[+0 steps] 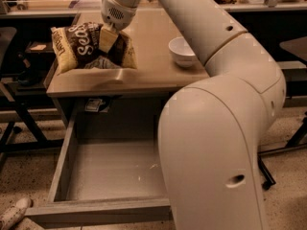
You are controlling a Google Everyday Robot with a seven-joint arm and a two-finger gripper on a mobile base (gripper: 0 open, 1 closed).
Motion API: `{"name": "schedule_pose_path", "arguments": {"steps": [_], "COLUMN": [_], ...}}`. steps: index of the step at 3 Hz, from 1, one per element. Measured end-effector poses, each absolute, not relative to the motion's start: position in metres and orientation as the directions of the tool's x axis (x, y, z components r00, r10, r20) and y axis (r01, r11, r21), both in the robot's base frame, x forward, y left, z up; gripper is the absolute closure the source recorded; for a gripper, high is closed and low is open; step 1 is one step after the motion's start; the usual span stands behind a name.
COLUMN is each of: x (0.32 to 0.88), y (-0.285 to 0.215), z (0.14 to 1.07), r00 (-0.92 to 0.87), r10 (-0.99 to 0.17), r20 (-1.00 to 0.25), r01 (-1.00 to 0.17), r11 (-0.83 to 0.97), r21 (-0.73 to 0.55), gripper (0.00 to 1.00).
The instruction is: Pick brown chip bag from top drawer and place on counter
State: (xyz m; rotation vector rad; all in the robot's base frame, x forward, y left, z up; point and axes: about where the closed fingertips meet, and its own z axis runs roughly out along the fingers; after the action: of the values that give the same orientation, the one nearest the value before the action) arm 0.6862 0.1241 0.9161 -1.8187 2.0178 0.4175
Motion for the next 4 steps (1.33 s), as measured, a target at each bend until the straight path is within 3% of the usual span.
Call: {"name": "schedule_pose_path", "arguments": {"steps": [4], "x": [0.749], "y": [0.113], "z": [0.863], "r00": [-0.106], "r10": [-0.897], "r20": [-0.429], "r01": [-0.988], "r11": [0.143], "r21": [-0.056], "gripper": [1.0]}}
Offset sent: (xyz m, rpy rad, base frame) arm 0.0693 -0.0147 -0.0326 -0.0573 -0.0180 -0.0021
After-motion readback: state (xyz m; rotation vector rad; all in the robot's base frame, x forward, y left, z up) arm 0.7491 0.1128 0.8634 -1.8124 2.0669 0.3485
